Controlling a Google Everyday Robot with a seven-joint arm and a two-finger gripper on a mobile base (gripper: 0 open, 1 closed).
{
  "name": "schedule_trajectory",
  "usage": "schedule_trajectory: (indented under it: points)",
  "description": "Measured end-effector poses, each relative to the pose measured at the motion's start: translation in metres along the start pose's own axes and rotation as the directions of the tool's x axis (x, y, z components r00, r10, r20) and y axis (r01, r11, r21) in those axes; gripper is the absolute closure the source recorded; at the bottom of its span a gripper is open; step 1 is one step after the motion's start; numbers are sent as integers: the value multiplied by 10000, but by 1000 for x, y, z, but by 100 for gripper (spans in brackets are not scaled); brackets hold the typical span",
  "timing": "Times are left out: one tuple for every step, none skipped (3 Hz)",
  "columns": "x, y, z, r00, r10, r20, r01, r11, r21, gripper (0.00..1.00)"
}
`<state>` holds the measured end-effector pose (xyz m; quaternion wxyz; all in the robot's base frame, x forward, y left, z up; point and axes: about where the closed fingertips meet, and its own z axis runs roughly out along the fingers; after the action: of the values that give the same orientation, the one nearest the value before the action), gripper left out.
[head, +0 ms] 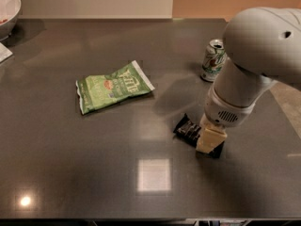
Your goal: Pick rxbar chocolate
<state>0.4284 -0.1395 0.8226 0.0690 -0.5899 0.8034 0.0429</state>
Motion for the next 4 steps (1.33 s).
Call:
schedule_trajectory:
  points:
    - [0,0,-2,10000,-1,1,1,10000,0,87]
    - [1,3,-7,10000,11,64,-11,10000,-2,100]
    - [-2,2,-23,9993,-69,368,73,9999,-116,100]
    - [-7,-1,-45,9970,-286,713,306,9991,-278,100]
